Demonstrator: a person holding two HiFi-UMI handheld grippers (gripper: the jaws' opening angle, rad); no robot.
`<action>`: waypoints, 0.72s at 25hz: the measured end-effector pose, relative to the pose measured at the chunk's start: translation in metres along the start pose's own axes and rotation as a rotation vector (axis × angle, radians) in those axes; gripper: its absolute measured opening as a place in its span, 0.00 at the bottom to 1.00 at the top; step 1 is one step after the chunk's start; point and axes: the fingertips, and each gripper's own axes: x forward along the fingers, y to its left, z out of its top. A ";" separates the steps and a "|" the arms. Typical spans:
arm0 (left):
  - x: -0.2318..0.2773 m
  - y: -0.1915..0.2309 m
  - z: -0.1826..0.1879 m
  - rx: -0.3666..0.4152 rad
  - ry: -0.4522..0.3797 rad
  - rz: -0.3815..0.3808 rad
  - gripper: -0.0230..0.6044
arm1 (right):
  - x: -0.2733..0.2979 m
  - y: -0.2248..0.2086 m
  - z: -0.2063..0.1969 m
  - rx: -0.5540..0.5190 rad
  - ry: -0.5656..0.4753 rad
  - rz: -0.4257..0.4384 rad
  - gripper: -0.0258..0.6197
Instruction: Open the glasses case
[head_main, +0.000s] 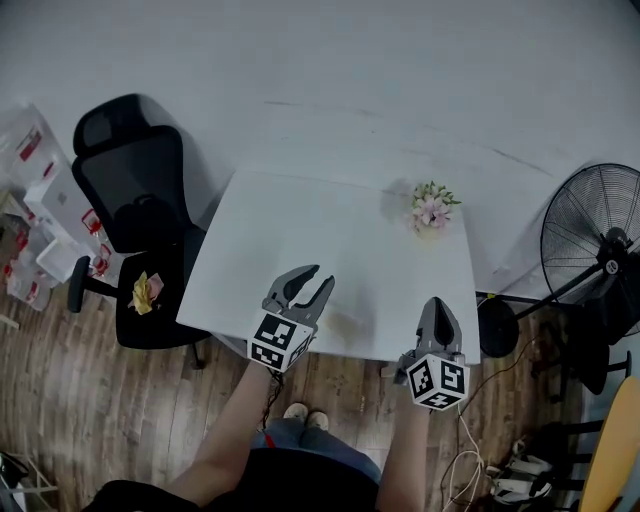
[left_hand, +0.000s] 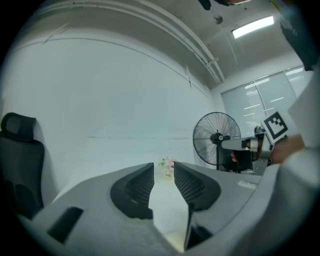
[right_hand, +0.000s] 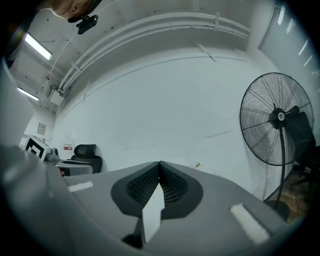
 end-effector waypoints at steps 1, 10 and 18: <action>0.003 -0.004 -0.004 0.013 0.012 -0.024 0.24 | 0.001 -0.001 -0.001 0.000 0.002 0.003 0.06; 0.026 -0.048 -0.069 0.376 0.220 -0.218 0.24 | 0.006 -0.012 -0.009 -0.003 0.026 0.016 0.06; 0.035 -0.095 -0.134 0.825 0.420 -0.494 0.24 | 0.011 -0.018 -0.014 0.000 0.046 0.026 0.06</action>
